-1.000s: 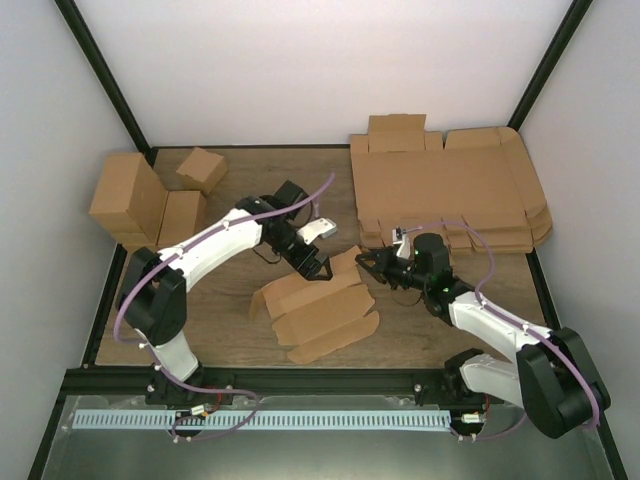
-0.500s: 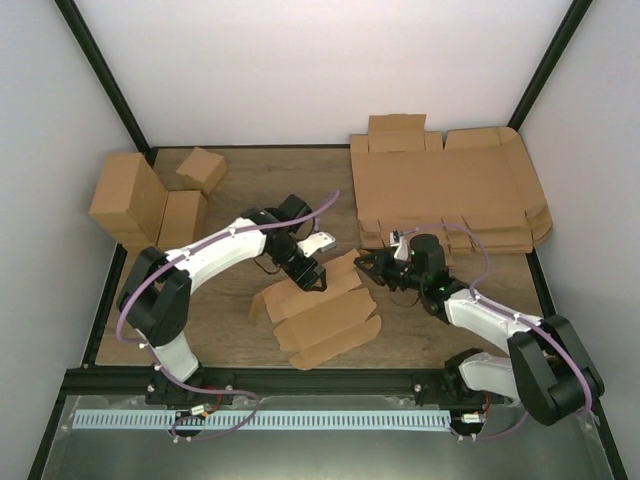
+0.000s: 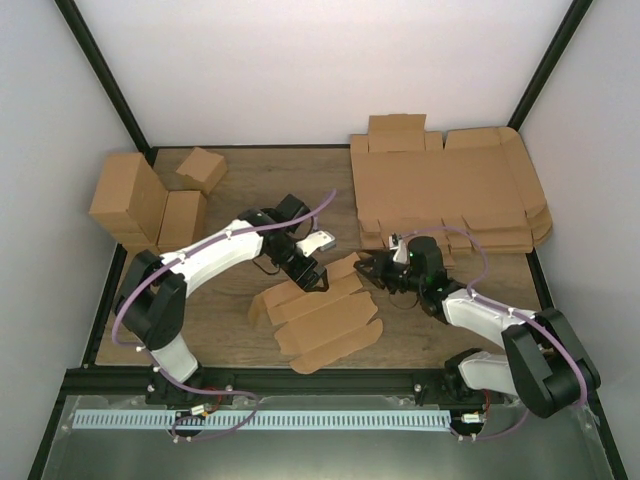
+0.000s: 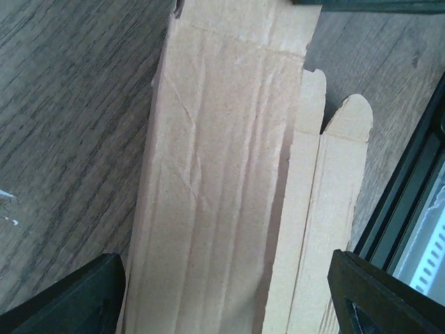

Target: Fold the paper box

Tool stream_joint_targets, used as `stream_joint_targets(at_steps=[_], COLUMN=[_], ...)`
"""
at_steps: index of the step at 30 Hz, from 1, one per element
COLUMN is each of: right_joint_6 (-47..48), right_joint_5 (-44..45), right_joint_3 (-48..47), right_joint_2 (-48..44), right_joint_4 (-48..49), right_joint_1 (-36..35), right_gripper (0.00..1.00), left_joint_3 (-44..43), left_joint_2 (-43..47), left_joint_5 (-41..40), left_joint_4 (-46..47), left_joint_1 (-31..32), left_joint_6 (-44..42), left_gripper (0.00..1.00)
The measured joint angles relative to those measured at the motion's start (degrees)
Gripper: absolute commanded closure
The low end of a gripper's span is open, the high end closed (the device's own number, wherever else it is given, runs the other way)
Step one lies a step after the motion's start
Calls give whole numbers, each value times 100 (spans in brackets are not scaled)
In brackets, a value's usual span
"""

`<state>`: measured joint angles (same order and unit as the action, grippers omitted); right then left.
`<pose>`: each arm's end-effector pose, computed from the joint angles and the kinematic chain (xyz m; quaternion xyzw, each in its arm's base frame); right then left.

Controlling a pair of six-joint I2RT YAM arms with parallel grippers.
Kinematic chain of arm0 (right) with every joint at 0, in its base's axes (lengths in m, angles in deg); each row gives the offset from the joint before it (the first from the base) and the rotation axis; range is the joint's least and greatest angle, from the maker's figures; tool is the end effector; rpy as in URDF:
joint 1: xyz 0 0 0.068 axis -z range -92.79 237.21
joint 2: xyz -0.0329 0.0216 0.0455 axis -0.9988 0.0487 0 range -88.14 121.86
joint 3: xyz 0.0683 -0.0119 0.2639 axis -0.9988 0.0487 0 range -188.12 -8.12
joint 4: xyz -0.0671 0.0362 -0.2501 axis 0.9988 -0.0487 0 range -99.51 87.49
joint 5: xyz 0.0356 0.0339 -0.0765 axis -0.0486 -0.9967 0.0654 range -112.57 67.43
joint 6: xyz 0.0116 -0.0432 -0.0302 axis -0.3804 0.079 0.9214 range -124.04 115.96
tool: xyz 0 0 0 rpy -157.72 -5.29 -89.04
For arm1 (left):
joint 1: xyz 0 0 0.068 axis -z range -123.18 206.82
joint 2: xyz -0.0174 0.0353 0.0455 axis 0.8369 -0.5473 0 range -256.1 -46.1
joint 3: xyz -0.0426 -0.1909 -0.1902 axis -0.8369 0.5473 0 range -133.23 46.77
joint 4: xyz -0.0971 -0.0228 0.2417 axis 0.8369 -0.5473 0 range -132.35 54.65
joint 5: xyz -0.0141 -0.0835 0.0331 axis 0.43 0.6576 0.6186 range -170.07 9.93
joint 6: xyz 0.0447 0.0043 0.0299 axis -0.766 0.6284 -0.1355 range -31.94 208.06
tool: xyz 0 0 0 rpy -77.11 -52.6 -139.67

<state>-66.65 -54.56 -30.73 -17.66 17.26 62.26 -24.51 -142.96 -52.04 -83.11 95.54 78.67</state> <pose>0.2029 0.1152 0.1718 0.1320 0.8261 0.5126 0.1935 0.2459 -0.2187 0.2229 0.4234 0.8623 -0.2674 0.0753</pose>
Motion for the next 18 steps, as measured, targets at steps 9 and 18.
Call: stream_joint_targets(at_steps=[9, 18], right_joint_6=[4, 4], right_joint_5=[4, 7], right_joint_3=[232, 319], right_joint_2=[-2, -4], right_joint_4=[138, 260], right_joint_1=[0, 0], right_gripper=[94, 93], left_joint_3=[17, 125], left_joint_2=[-42, -48], left_joint_5=[-87, -221], left_joint_4=[0, -13], left_joint_1=[0, 2], left_joint_6=[59, 105], left_gripper=[26, 31])
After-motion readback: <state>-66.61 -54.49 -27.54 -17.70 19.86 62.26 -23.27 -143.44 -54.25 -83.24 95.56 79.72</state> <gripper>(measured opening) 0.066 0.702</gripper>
